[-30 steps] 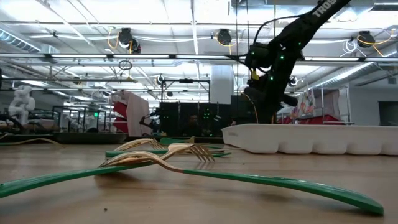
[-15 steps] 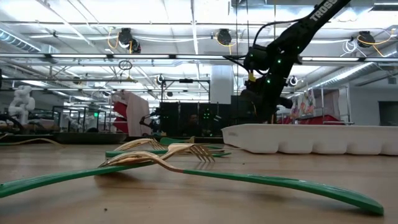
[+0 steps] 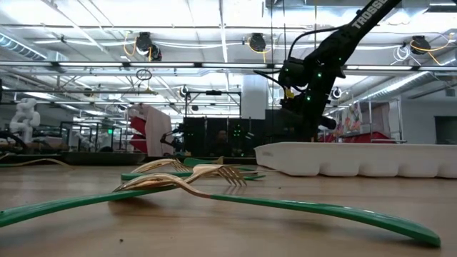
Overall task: Sort silverware
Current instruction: Put the green knife on the silverware organizer
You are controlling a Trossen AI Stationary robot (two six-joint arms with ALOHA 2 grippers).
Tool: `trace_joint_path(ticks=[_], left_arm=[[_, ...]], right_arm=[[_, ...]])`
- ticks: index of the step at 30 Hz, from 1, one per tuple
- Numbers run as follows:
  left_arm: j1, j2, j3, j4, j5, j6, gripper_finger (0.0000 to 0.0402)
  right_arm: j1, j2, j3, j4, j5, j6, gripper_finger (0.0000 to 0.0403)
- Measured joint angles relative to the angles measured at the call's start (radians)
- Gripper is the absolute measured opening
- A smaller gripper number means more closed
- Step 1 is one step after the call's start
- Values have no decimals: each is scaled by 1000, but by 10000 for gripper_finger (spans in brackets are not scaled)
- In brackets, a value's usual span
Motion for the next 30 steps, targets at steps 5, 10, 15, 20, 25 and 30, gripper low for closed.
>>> trace_joint_path(ticks=[5, 10, 15, 20, 25, 30], left_arm=[[0, 0, 0, 0, 0, 0, 148], [0, 0, 0, 0, 0, 0, 148], [0, 0, 0, 0, 0, 0, 148], [0, 0, 0, 0, 0, 0, 148], [0, 0, 0, 0, 0, 0, 148], [0, 0, 0, 0, 0, 1, 148]], right_arm=[[12, 0, 0, -8, 7, -9, 0], [19, 0, 0, -3, 12, -24, 0], [20, 0, 0, 29, -2, -33, 0], [20, 0, 6, 56, 6, -43, 0], [22, 0, 42, 54, 28, -59, 0], [22, 0, 52, 47, 28, -60, 0]])
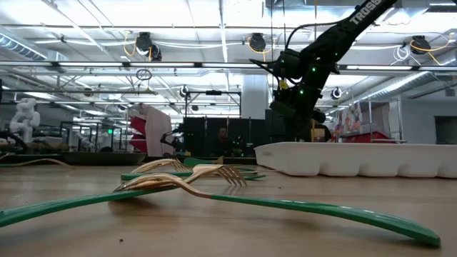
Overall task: Sort silverware
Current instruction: Put the green knife on the silverware organizer
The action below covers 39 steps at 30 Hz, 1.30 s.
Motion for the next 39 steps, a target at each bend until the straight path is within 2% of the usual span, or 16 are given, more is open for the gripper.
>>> trace_joint_path(ticks=[20, 33, 39], left_arm=[[0, 3, 0, 0, 0, 2, 148], [0, 3, 0, 0, 0, 2, 148], [0, 3, 0, 0, 0, 0, 148]], right_arm=[[4, 0, 0, -60, -26, 10, 0], [51, 0, 0, -129, -30, -5, 0], [65, -11, -1, -34, 30, -23, 0]])
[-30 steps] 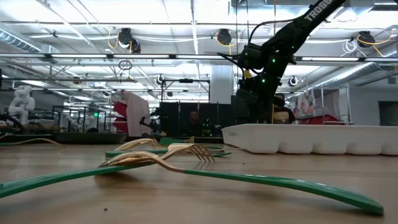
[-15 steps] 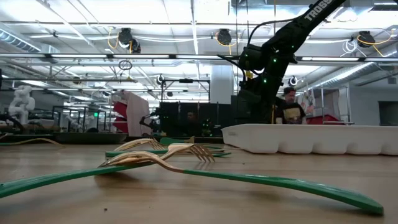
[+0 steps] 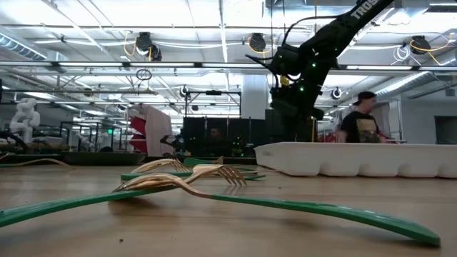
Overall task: Sort silverware
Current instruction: Put the green knife on the silverware organizer
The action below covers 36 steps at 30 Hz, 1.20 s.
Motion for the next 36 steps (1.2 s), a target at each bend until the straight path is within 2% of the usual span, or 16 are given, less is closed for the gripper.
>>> trace_joint_path(ticks=[9, 14, 17, 30, 36], left_arm=[[0, 0, 0, 0, 0, 0, 148], [0, 0, 0, 0, 0, 0, 148], [0, 0, 0, 0, 0, 1, 148], [0, 0, 0, 0, -5, 2, 148], [0, 0, 0, 0, -6, 2, 148]], right_arm=[[-51, 49, 0, 17, -7, 9, 0], [-52, 95, 2, 26, -53, 7, 0], [-39, 99, 3, 17, -33, 7, 0], [-38, -39, -1, -43, -11, 5, 0], [24, -78, -1, -186, -5, 34, 0]])
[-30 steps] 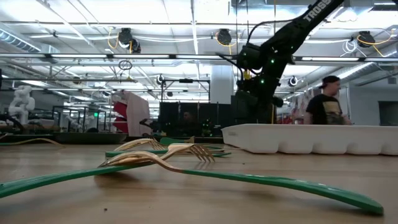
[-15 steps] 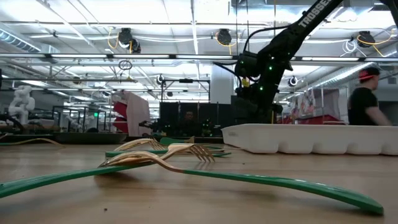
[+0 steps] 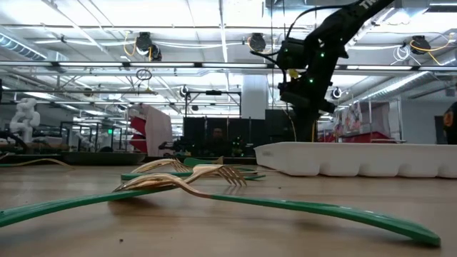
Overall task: Sort silverware
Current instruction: Put the green knife on the silverware organizer
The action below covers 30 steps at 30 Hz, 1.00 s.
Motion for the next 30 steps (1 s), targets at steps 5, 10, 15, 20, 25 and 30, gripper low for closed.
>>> trace_joint_path(ticks=[5, 10, 15, 20, 25, 30], left_arm=[[0, 0, 0, 0, -1, 0, 148], [0, 0, 0, 0, -1, -1, 148], [0, 0, 0, 0, -1, -2, 148], [0, 0, 0, 0, -1, -2, 148], [0, 0, 0, 0, -1, -3, 148], [0, 0, 0, 0, -1, -4, 148]], right_arm=[[55, 0, 0, -42, 6, 9, 0], [72, 4, -8, -32, 47, 18, 0], [70, 4, -50, -25, 56, 25, 0], [70, 5, -99, 14, 54, 26, 0], [70, 5, -104, 24, 57, 26, 0], [70, 3, -93, 64, 53, 25, 0]])
